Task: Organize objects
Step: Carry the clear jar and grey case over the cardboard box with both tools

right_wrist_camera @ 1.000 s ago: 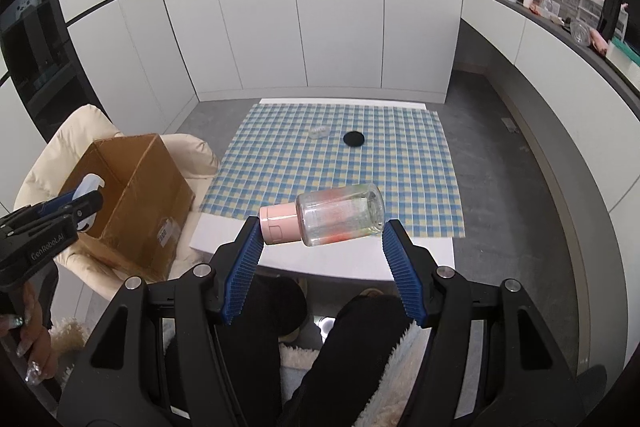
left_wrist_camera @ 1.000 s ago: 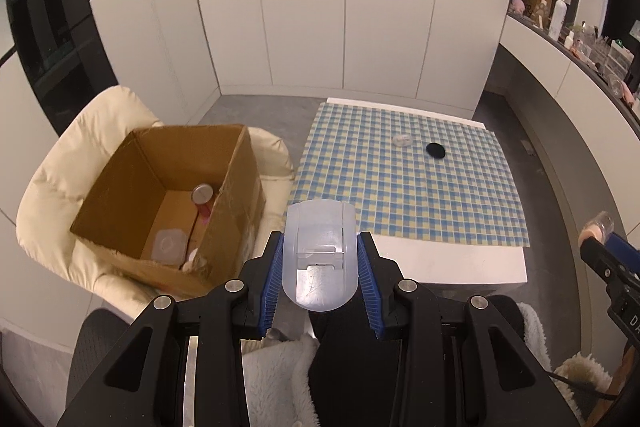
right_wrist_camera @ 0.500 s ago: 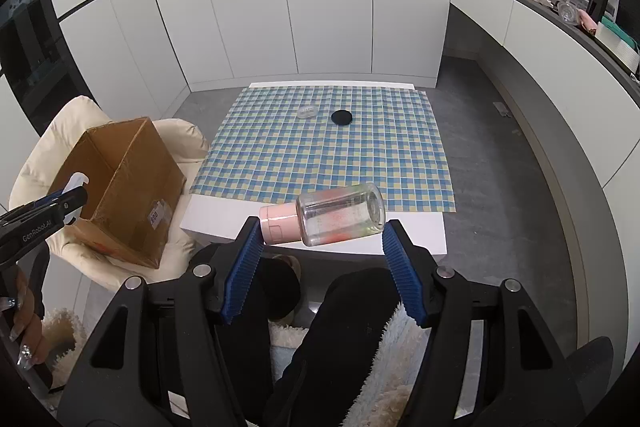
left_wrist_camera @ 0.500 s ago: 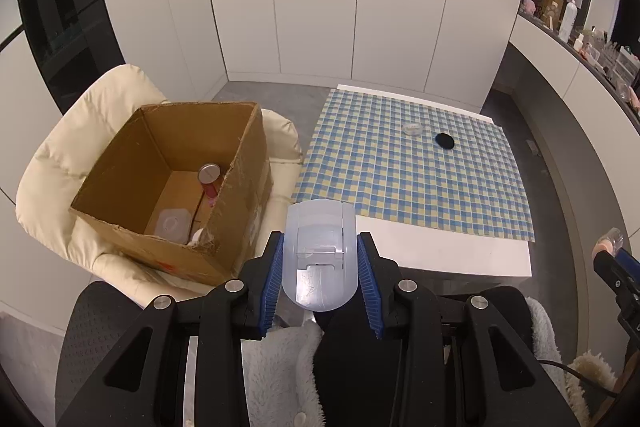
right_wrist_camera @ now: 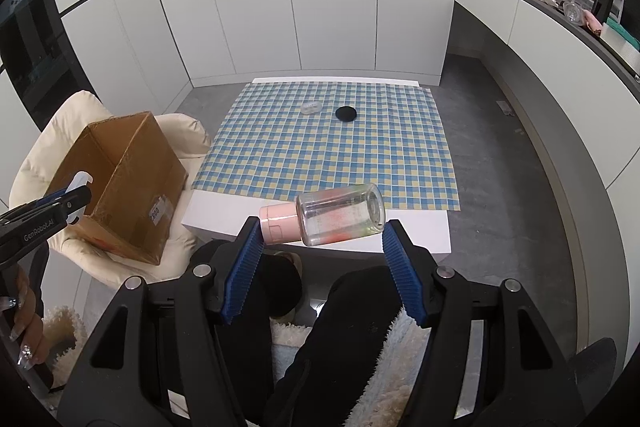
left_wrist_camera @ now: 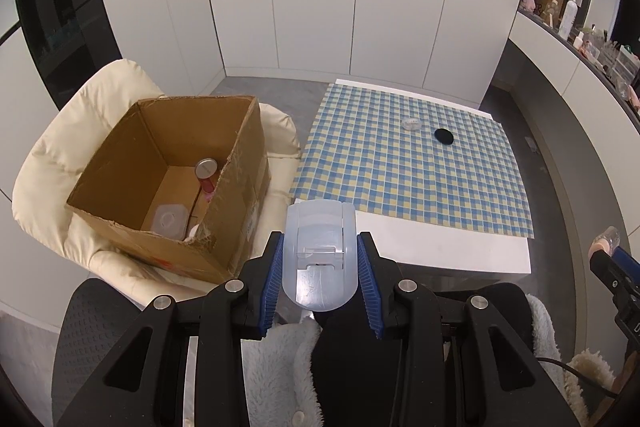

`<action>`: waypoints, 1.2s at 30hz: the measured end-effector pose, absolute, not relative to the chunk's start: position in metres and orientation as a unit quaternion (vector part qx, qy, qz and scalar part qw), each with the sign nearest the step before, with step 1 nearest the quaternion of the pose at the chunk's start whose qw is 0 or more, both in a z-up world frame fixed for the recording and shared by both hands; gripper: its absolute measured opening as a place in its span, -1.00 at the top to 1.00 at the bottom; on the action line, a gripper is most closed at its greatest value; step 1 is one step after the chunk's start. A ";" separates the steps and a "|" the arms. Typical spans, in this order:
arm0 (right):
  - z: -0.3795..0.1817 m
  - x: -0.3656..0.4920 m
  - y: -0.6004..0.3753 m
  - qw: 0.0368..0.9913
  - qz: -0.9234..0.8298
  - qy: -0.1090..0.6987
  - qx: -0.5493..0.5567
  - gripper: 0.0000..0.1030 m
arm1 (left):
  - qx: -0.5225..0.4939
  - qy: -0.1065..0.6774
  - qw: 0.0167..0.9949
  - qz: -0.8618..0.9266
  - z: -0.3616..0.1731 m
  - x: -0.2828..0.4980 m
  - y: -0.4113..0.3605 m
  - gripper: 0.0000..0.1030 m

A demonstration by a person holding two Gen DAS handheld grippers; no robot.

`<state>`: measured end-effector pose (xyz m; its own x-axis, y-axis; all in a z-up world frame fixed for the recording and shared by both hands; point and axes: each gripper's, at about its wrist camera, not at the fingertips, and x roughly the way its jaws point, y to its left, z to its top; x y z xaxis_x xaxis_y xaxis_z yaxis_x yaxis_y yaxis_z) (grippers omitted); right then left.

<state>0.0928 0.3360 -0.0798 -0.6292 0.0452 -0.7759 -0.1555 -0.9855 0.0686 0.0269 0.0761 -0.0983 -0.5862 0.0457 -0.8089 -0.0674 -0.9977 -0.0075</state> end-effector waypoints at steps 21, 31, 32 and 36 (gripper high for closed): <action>-0.085 0.086 0.322 0.034 0.898 0.058 -0.434 -0.25 | -0.459 0.000 0.014 0.888 -0.102 0.031 0.065 0.30; -0.089 0.067 0.291 -0.009 0.897 0.040 -0.440 -0.25 | -0.459 -0.026 -0.033 0.887 -0.103 0.038 0.022 0.30; -0.089 0.065 0.285 -0.016 0.897 0.036 -0.440 -0.25 | -0.459 -0.029 -0.038 0.887 -0.103 0.039 0.017 0.30; -0.092 0.057 0.266 -0.039 0.896 0.027 -0.442 -0.25 | -0.458 -0.039 -0.060 0.886 -0.104 0.043 -0.001 0.30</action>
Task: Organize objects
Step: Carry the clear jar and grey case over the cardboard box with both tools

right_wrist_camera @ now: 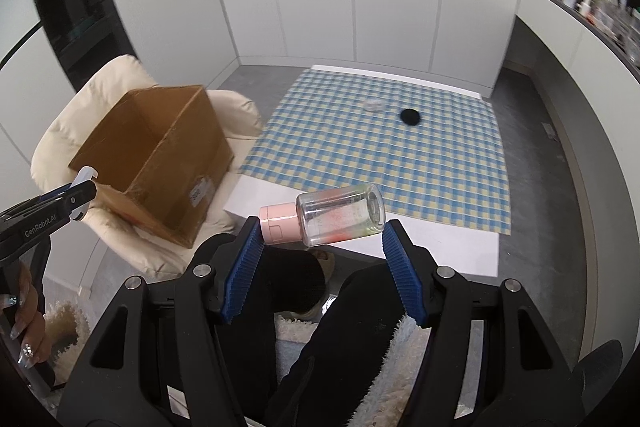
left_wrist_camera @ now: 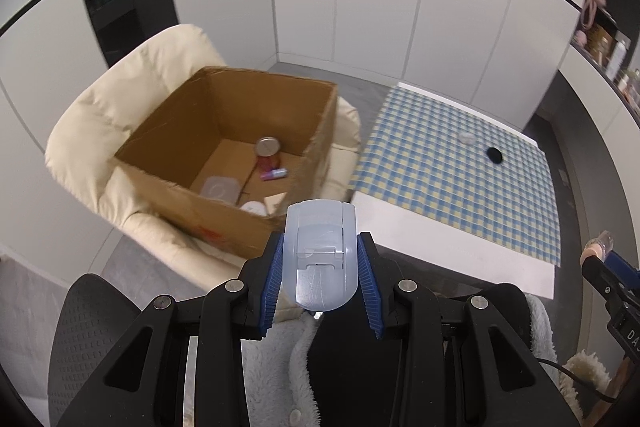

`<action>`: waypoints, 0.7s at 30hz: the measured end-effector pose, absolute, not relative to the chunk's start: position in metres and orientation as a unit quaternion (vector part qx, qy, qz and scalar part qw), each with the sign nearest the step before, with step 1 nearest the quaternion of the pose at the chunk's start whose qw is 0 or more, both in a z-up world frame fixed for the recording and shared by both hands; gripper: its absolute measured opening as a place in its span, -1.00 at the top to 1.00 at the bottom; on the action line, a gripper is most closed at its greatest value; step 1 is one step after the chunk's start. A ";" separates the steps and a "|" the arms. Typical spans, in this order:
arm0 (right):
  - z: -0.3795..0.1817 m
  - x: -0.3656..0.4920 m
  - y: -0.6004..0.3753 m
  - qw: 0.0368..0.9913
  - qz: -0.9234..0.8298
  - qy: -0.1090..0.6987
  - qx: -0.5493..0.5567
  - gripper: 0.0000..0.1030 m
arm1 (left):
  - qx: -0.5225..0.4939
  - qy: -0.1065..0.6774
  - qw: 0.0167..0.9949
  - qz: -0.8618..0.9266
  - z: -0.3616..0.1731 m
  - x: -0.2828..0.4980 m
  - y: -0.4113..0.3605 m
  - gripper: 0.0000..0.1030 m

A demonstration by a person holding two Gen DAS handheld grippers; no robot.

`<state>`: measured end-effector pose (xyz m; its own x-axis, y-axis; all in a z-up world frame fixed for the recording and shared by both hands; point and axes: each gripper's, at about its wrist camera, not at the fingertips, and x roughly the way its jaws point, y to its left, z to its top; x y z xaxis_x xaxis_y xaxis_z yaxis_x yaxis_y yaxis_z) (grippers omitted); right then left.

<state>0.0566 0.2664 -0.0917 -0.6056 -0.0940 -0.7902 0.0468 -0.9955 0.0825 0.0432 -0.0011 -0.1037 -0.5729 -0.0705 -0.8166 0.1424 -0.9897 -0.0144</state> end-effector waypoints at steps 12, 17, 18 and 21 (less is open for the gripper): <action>-0.101 0.033 0.203 0.119 -0.885 0.014 0.450 -0.25 | 0.462 0.074 0.121 -0.875 -0.113 0.058 -0.054 0.30; -0.106 0.027 0.176 0.149 -0.877 0.033 0.455 -0.25 | 0.464 0.088 0.145 -0.870 -0.116 0.063 -0.076 0.30; -0.107 0.026 0.170 0.155 -0.876 0.037 0.455 -0.25 | 0.464 0.090 0.148 -0.869 -0.116 0.064 -0.079 0.30; -0.109 0.023 0.151 0.173 -0.872 0.047 0.455 -0.25 | 0.462 0.096 0.161 -0.867 -0.117 0.067 -0.088 0.30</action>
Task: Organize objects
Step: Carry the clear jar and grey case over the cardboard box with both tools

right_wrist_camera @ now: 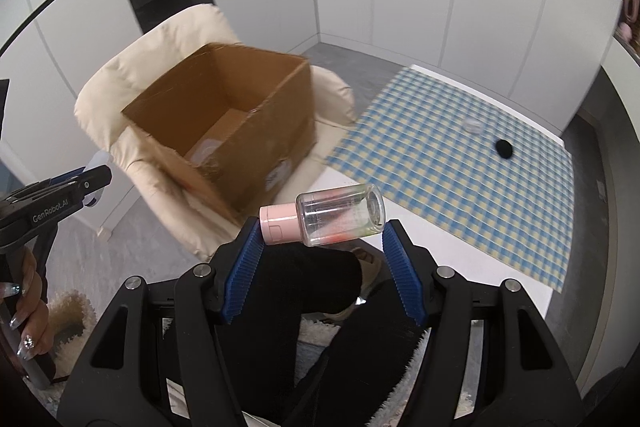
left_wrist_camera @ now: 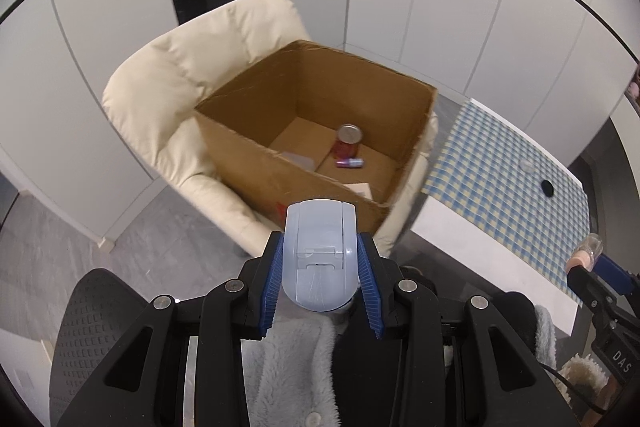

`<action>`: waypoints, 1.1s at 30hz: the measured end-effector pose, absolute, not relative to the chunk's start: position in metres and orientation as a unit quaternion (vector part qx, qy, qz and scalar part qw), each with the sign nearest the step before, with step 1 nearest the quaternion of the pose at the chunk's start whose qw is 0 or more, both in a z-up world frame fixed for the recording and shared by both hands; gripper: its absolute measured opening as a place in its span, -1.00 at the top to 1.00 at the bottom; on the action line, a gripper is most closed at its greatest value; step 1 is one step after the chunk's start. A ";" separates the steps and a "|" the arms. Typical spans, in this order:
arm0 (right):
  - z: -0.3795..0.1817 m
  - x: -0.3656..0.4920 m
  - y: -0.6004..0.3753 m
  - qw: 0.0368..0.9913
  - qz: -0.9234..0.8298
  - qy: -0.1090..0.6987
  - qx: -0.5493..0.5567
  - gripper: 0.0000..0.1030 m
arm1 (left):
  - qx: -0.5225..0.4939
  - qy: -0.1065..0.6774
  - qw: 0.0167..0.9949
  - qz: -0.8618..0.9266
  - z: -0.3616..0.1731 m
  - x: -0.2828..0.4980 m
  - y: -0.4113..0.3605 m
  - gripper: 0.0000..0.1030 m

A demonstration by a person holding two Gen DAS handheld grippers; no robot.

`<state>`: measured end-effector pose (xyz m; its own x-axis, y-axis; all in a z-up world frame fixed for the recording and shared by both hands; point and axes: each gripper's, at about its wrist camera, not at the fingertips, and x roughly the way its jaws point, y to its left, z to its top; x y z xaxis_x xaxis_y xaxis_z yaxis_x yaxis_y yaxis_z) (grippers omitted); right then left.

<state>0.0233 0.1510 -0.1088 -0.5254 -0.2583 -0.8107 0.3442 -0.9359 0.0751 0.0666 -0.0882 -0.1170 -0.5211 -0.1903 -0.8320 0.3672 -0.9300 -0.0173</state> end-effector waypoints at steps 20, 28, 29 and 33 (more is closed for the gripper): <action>-0.141 -0.002 0.107 0.206 -0.846 0.077 0.486 -0.25 | 0.481 0.108 0.184 -0.850 -0.143 0.043 -0.116 0.30; -0.148 -0.021 0.090 0.213 -0.841 0.086 0.490 -0.25 | 0.480 0.110 0.184 -0.851 -0.148 0.022 -0.118 0.30; -0.149 -0.024 0.088 0.214 -0.840 0.088 0.490 -0.25 | 0.479 0.111 0.183 -0.851 -0.148 0.019 -0.119 0.30; -0.152 -0.036 0.077 0.218 -0.839 0.093 0.489 -0.25 | 0.476 0.111 0.186 -0.852 -0.150 0.005 -0.121 0.30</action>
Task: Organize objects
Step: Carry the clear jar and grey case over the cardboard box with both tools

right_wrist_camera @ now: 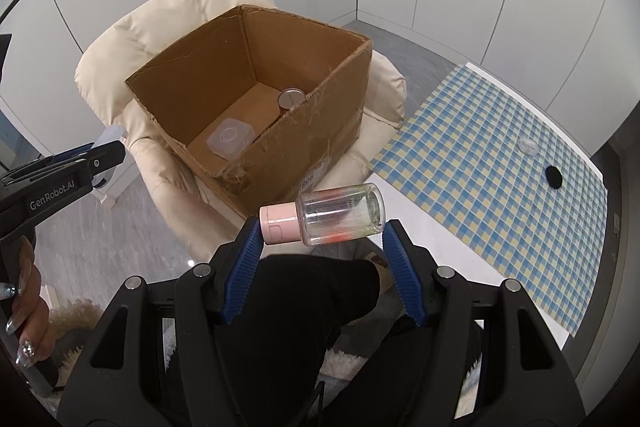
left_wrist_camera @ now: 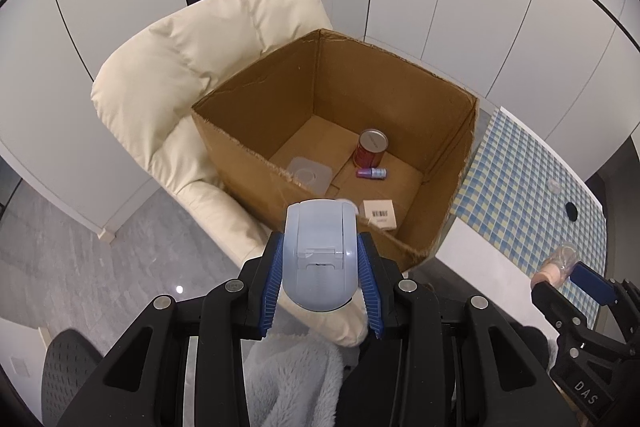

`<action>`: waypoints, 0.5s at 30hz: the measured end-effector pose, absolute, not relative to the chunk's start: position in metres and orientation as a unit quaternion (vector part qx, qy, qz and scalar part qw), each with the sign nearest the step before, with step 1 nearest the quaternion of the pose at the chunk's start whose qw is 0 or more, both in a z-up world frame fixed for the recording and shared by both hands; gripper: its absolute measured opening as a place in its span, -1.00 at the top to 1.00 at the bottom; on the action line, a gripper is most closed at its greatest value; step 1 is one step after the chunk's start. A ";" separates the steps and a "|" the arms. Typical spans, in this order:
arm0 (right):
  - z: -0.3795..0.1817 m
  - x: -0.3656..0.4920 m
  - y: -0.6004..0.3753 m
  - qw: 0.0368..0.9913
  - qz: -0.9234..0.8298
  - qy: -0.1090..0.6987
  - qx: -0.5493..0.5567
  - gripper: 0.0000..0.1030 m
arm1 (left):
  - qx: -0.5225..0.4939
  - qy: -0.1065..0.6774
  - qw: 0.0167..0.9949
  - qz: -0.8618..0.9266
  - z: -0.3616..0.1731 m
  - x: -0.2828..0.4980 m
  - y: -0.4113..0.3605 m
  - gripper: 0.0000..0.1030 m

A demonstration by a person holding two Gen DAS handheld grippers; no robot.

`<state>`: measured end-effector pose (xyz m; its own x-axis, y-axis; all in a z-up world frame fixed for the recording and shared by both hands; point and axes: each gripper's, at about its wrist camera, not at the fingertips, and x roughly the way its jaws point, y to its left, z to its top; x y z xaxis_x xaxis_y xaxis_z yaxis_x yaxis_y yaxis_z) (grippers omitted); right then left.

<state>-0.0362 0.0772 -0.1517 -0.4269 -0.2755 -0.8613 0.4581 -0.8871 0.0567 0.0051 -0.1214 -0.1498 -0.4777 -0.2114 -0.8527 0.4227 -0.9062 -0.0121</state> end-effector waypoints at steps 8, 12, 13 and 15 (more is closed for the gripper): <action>-0.157 -0.066 0.052 0.231 -0.837 0.106 0.484 -0.25 | 0.473 0.119 0.195 -0.851 -0.159 -0.022 -0.135 0.30; -0.162 -0.084 0.034 0.233 -0.835 0.123 0.484 -0.25 | 0.465 0.135 0.213 -0.848 -0.162 -0.037 -0.153 0.30; -0.163 -0.087 0.031 0.234 -0.834 0.125 0.484 -0.25 | 0.465 0.140 0.217 -0.847 -0.163 -0.041 -0.158 0.30; -0.164 -0.094 0.023 0.240 -0.831 0.127 0.485 -0.25 | 0.466 0.146 0.223 -0.844 -0.167 -0.052 -0.167 0.30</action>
